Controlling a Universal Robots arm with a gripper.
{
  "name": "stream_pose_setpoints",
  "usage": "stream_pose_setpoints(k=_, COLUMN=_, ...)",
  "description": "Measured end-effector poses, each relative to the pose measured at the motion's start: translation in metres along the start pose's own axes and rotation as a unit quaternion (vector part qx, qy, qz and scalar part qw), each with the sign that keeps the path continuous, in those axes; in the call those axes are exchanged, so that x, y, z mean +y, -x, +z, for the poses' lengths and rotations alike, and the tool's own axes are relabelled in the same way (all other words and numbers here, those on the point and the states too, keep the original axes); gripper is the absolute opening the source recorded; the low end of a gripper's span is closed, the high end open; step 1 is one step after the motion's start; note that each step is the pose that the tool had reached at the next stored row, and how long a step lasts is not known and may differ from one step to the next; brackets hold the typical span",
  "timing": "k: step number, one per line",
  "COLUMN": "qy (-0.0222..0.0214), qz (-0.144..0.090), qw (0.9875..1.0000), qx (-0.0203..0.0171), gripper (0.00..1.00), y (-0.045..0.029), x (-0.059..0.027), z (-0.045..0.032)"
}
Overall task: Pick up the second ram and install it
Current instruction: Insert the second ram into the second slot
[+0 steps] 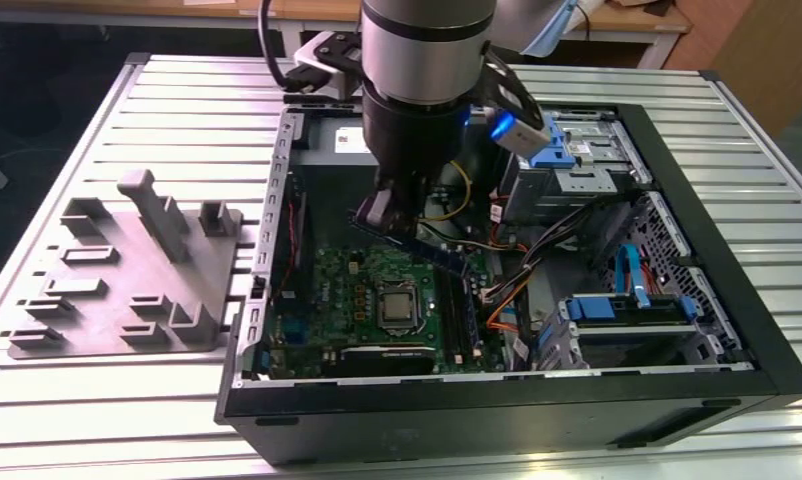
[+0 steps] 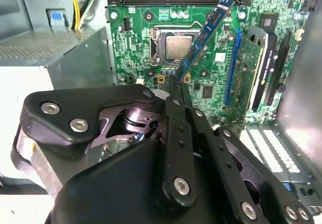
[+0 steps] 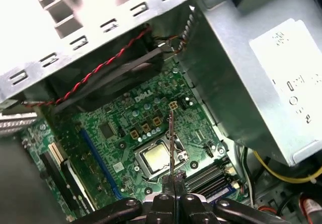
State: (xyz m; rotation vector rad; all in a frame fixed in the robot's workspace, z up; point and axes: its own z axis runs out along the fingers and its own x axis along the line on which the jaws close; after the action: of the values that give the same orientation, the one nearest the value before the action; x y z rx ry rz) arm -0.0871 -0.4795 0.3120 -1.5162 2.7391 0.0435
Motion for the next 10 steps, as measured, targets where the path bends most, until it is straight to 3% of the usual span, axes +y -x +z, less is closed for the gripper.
stream_pose_setpoints(k=5, qy=-0.0007, qz=0.033, qw=0.9995, qx=-0.0006, gripper=0.08, y=0.0, x=0.0, z=0.0)
stream_pose_setpoints(k=10, qy=-0.0015, qz=0.068, qw=0.9977, qx=-0.0013, gripper=0.08, y=0.0, x=0.0, z=0.0)
